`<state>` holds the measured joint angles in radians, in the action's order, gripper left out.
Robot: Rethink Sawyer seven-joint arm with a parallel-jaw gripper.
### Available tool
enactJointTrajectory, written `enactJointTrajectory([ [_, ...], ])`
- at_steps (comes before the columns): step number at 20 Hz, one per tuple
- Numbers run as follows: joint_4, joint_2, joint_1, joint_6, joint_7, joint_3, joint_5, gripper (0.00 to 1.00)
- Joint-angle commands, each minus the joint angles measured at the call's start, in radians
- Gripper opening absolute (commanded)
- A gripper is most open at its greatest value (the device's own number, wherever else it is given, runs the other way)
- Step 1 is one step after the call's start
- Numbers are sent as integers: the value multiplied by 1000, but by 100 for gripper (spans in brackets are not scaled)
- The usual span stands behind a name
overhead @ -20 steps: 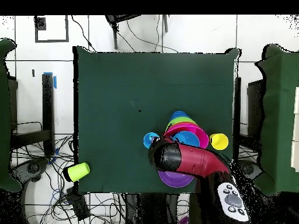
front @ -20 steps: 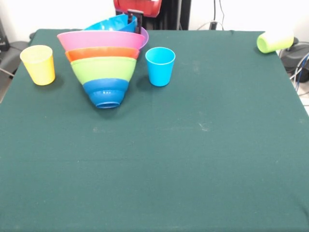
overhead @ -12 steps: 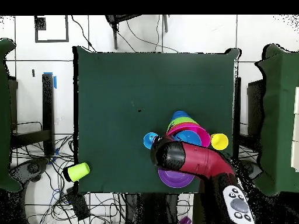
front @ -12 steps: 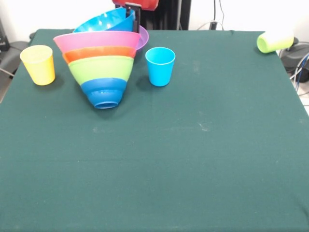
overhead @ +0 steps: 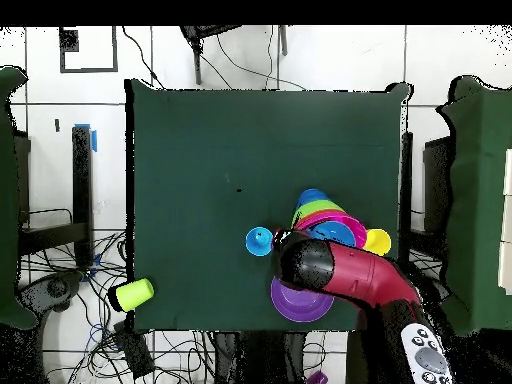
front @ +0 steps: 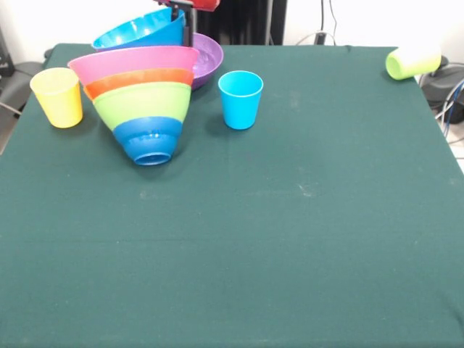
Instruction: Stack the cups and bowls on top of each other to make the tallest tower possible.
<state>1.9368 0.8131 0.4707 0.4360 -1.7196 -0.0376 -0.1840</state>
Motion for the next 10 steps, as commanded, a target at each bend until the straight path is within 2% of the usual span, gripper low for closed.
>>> enactJointTrajectory([
  [1, -104, -8, -32, 157, -24, -106, 27, 0],
  [5, -118, 17, -41, 215, -35, -109, 44, 0],
  [10, -171, 12, -48, 282, -38, -124, 69, 0],
])
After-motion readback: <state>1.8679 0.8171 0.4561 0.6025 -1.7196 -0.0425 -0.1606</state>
